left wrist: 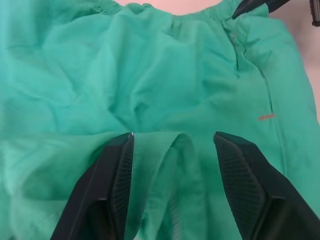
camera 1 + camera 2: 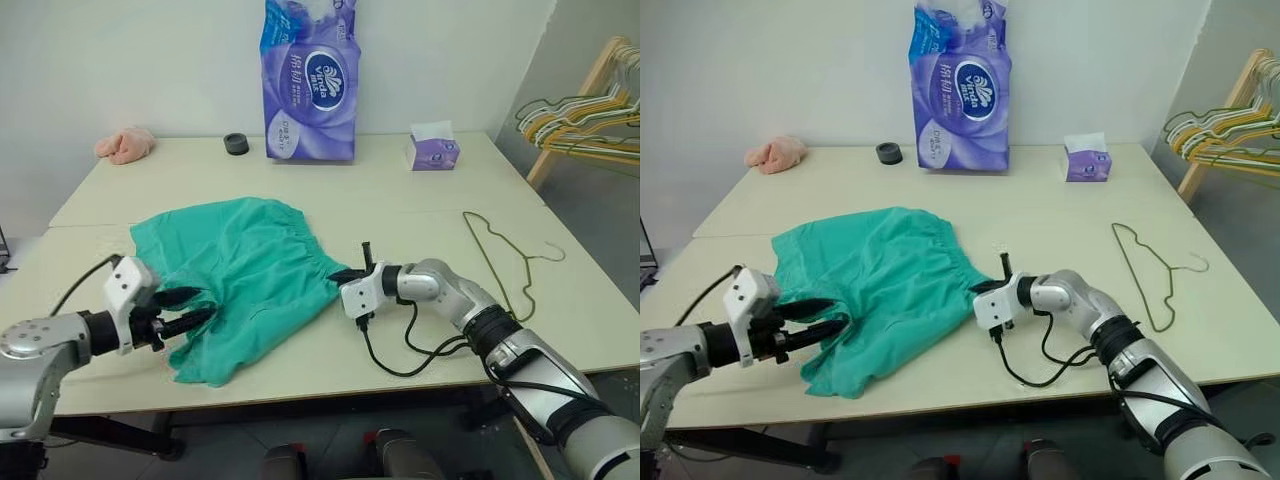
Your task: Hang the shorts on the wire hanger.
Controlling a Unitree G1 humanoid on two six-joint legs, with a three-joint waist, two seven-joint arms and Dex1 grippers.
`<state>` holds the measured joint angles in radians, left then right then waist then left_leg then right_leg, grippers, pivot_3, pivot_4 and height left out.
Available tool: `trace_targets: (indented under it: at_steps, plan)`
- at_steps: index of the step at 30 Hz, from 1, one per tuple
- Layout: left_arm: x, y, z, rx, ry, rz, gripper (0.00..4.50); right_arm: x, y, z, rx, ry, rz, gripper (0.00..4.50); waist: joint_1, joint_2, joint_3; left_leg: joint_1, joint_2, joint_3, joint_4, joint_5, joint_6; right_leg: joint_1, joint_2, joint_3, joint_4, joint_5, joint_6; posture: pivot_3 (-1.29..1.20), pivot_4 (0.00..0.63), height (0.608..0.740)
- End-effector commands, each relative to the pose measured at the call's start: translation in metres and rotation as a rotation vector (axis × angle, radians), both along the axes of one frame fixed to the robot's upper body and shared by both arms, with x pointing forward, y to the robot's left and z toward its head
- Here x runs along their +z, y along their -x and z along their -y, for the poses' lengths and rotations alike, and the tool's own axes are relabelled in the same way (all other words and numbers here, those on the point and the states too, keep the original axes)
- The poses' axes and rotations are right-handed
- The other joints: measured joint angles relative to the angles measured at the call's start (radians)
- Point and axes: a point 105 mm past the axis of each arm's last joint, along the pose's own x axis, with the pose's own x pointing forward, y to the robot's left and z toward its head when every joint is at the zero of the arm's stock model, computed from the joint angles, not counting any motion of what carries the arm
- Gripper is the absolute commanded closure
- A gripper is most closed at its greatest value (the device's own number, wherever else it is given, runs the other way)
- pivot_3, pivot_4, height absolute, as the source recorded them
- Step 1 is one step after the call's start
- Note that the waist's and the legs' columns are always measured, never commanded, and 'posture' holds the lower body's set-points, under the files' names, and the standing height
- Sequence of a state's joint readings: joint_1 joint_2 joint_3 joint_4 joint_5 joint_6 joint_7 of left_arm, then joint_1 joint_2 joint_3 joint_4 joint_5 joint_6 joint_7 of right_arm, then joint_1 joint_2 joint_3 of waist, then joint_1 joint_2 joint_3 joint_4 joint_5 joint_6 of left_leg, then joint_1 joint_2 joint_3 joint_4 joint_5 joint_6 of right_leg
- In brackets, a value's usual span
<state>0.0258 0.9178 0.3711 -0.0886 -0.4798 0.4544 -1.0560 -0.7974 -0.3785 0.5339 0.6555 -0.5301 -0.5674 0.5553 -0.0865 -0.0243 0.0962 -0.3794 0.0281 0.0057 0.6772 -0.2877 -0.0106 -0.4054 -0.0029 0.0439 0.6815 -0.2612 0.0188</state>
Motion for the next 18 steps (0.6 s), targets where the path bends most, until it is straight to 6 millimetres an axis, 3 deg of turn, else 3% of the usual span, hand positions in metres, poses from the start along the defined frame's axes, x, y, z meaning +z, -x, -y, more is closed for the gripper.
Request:
trace_targets:
  at_steps: [1,8,13,16,18]
  plan:
    - [0.020,0.000,0.008,-0.028,0.046,0.030,1.79,0.021,-0.017,0.021,-0.097,-0.045,0.043,4.50,0.000,0.000,0.000,0.000,0.000,0.000,0.000,0.000,0.000,0.000,0.000,0.000,0.000,0.000,0.000,-0.06,0.069,0.740]
    - [0.023,0.010,0.038,-0.143,0.087,-0.017,0.01,0.013,-0.019,0.070,-0.253,-0.016,-0.083,4.50,0.000,0.000,0.000,-0.001,0.000,-0.001,0.000,0.000,0.000,0.000,0.000,0.001,-0.001,0.000,0.000,-0.06,0.067,0.740]
    - [0.021,0.025,0.072,-0.299,0.111,-0.065,0.01,0.004,0.005,0.085,-0.280,0.004,-0.234,4.50,0.001,0.000,0.000,-0.001,0.000,-0.001,0.000,0.000,0.000,0.000,0.000,0.001,0.000,0.000,0.000,-0.07,0.069,0.740]
    - [0.016,0.031,0.096,-0.392,0.118,-0.089,0.01,0.001,0.020,0.080,-0.273,-0.001,-0.287,4.50,-0.001,0.000,0.000,0.000,0.000,0.000,0.000,0.000,0.000,0.000,0.001,0.001,0.000,-0.001,0.001,-0.08,0.070,0.740]
    - [0.004,0.022,0.111,-0.387,0.100,-0.091,0.01,0.000,0.027,0.070,-0.260,-0.019,-0.301,4.50,0.000,0.001,0.000,0.000,0.000,0.000,0.000,0.000,0.000,0.001,0.002,0.001,0.000,-0.001,0.001,-0.09,0.069,0.740]
